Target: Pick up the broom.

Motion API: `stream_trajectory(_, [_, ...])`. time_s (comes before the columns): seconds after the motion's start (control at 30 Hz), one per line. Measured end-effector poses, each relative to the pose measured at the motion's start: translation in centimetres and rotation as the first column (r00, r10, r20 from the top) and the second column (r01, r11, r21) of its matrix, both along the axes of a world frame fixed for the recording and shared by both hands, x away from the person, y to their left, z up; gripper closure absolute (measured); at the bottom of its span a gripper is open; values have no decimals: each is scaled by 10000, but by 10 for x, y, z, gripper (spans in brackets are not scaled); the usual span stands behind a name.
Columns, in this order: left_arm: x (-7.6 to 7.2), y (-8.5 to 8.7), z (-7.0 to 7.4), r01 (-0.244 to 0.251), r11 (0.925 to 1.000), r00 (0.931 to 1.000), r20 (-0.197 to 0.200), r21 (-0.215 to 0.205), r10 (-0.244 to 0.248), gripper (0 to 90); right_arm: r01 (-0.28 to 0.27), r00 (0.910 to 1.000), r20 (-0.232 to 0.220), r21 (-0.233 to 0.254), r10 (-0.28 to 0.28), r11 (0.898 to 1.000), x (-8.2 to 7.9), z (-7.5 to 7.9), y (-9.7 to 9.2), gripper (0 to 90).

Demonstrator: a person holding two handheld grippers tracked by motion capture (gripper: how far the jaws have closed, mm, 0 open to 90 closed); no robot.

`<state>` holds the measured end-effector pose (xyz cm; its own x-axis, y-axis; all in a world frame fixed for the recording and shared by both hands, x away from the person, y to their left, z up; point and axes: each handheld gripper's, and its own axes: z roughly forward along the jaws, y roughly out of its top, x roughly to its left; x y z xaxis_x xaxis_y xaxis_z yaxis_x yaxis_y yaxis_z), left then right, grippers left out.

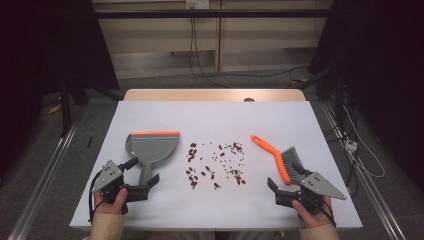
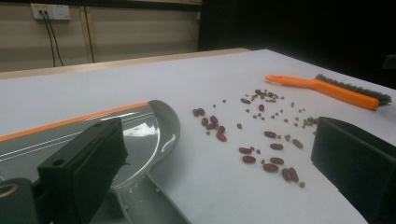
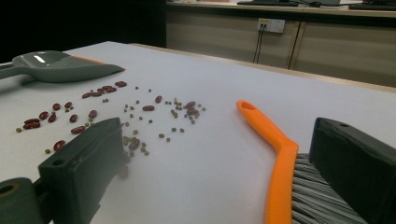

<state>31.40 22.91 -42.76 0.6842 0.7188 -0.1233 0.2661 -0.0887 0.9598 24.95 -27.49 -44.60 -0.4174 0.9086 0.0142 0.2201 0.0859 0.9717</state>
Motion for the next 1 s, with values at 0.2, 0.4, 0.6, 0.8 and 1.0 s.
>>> stream_trajectory(0.2, [2, -2, 0, 84, 10000, 10000, 47, 1, -84, 31, 137, 9999, -49, 92, -137, 9999, -1, 1, -5, 31])
stream_trajectory(0.4, [3, -3, 1, 112, 9999, 9999, 109, -31, -111, 31, 55, 10000, -75, 144, -54, 9999, 1, 2, -4, 30])
stream_trajectory(0.6, [4, -3, 2, 66, 9999, 9999, 154, -110, -64, 31, -56, 9995, -303, 31, 57, 10000, 6, 9, -3, 24])
stream_trajectory(0.8, [4, -2, 3, 37, 9998, 9998, 198, -213, -32, 31, 313, 9955, -886, -206, -330, 9993, 16, 22, -4, 56])
stream_trajectory(1.0, [3, -2, 3, 51, 9997, 9998, 216, -225, -46, 31, 59, 9856, -1686, -255, -101, 9997, 41, 30, -6, 77])
